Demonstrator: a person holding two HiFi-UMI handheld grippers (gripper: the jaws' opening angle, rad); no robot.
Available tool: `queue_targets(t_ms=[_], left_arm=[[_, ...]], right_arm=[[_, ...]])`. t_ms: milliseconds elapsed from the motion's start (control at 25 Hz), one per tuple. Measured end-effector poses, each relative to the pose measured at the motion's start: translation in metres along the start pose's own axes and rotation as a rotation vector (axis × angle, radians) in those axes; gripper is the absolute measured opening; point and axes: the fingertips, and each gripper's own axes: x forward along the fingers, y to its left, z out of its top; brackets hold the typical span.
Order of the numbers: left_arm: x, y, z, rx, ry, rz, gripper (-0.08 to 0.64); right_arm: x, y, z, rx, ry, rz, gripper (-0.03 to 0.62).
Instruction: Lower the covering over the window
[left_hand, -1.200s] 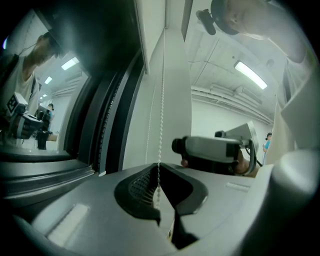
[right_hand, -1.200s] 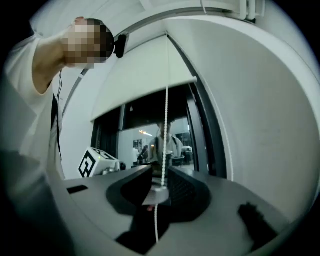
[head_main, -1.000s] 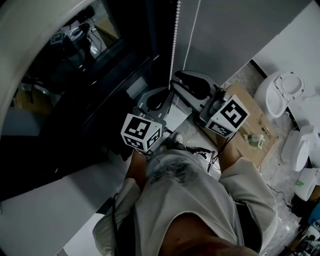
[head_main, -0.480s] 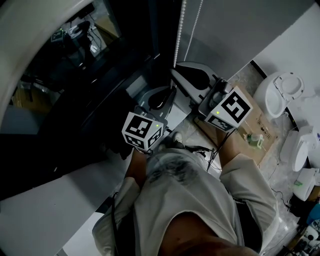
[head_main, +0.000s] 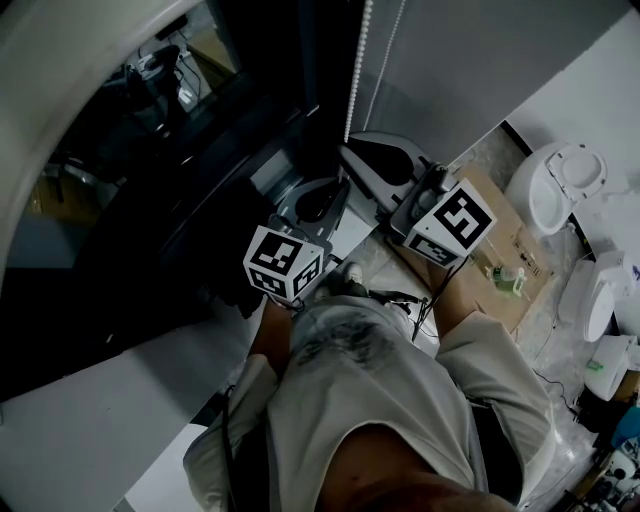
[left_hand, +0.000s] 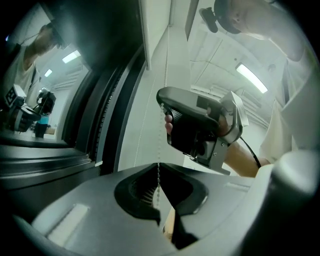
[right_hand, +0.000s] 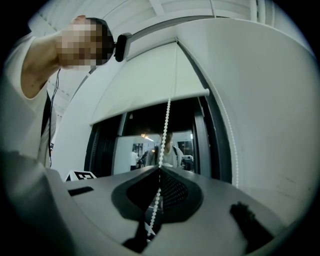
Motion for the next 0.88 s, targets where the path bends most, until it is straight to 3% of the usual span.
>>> queue_targets(t_ms=[880], left_arm=[[-0.005,0.0,-0.093,-0.084,0.17,0.017,0.018]], right_arm=[[-0.012,0.008,-0.091,0.099,0.169,-0.02,0.017]])
